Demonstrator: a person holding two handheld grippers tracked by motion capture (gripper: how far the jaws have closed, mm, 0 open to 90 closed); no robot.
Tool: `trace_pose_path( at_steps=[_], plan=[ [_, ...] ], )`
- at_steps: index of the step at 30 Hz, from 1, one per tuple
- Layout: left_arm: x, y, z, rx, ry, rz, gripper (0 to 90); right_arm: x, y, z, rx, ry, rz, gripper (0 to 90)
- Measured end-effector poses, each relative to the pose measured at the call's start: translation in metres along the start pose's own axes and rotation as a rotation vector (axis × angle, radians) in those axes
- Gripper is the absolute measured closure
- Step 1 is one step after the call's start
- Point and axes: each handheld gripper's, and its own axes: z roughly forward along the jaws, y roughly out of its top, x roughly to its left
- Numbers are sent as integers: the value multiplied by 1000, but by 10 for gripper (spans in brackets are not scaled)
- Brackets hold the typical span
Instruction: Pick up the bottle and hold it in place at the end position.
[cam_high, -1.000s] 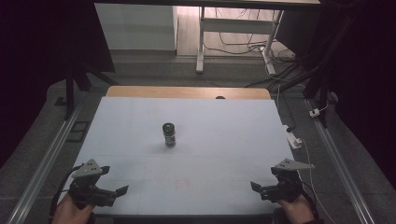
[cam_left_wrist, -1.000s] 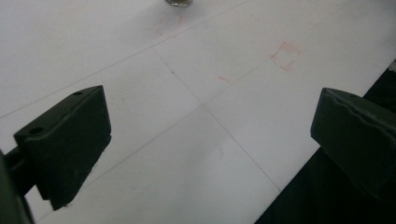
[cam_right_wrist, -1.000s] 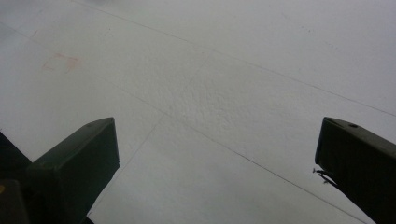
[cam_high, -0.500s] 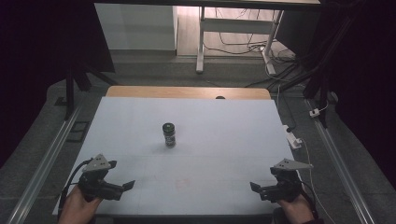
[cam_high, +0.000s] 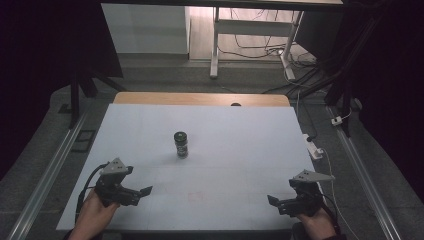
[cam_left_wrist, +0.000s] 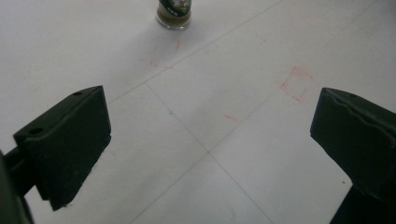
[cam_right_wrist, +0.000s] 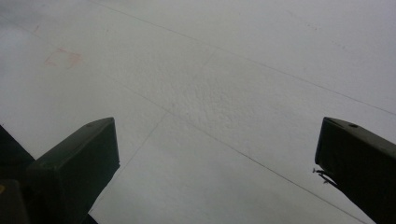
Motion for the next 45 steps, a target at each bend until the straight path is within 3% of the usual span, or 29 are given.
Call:
trace_pose_path(
  at_steps=[9,14,25,39,45],
  plan=[
    [5,15,15,12,4,13,0,0,0,1,6,3,-2,0],
    [8,24,24,12,26,25,0,0,0,1,9,4,-2,0],
    [21,45,50,11,-1,38,0,0,0,1,14,5,-4,0],
    [31,71,87,25,-46,87,0,0,0,1,15,8,-5,0],
    [35,79,102,36,-39,104,0,0,0,1,16,9,-8,0]
  ],
)
